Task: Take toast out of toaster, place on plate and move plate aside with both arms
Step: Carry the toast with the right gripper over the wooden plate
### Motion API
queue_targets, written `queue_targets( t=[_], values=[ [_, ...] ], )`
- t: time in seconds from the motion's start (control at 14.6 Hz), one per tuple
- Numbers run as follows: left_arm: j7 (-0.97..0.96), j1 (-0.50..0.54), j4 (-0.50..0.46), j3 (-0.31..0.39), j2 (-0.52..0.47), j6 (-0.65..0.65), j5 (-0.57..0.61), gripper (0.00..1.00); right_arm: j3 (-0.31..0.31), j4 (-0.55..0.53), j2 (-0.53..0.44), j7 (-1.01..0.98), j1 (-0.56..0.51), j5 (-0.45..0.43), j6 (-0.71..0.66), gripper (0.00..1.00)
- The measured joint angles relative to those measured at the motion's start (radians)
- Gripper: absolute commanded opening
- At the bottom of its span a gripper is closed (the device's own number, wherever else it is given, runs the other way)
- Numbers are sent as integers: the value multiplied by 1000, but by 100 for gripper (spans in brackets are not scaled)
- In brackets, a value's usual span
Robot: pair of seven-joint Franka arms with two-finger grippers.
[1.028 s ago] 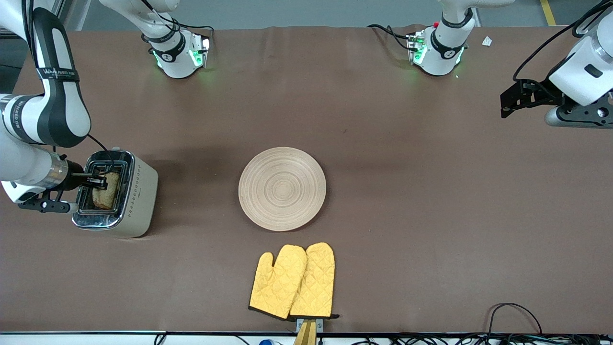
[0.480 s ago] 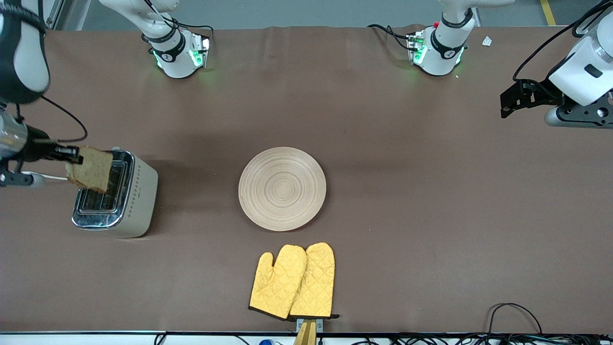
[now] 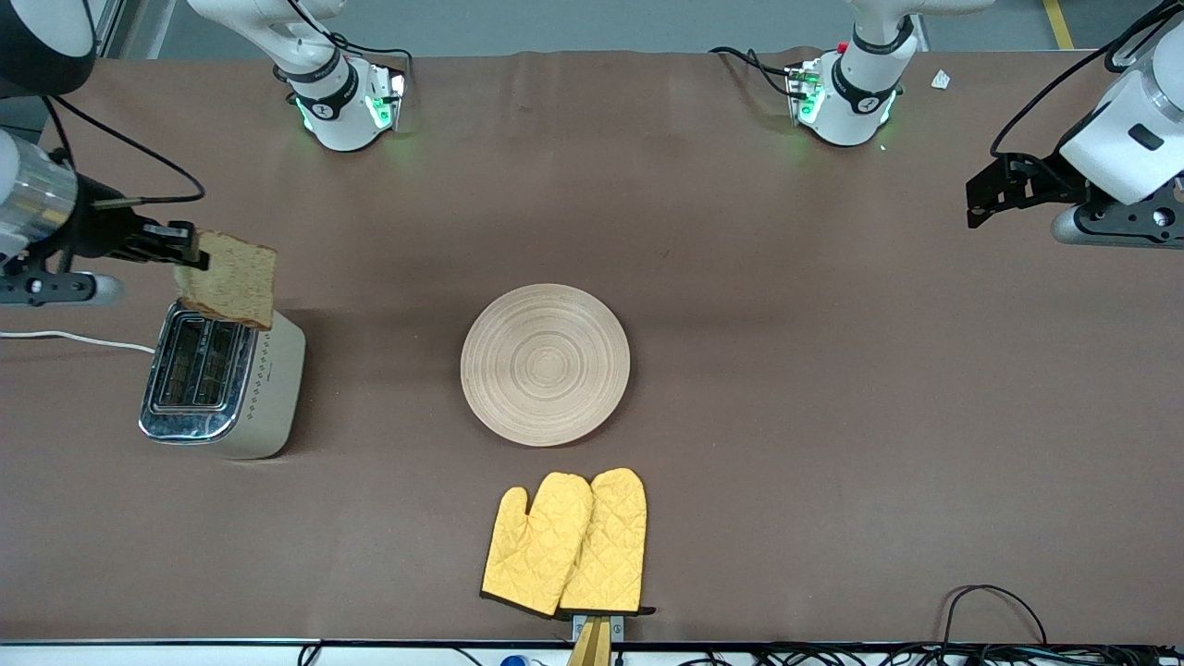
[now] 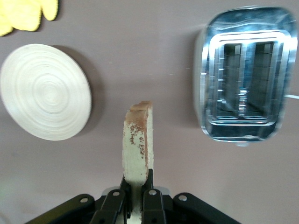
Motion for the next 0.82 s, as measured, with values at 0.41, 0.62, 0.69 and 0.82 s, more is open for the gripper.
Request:
queue_targets(
  t=[0.41,0.62,0.69,0.82],
  values=[
    [0,1,0,1,1,-1,0,100,3,-235,47,52,131,241,378,0],
    [0,1,0,0,1,-1,0,100,4,-311,90,62,196,370,536,0],
    [0,1,0,0,1,-1,0,100,4,-328,106,62,222,401,577,0],
    [0,1,0,0,1,-1,0,100,4,-353,147,65,267,473,639,0]
  ],
)
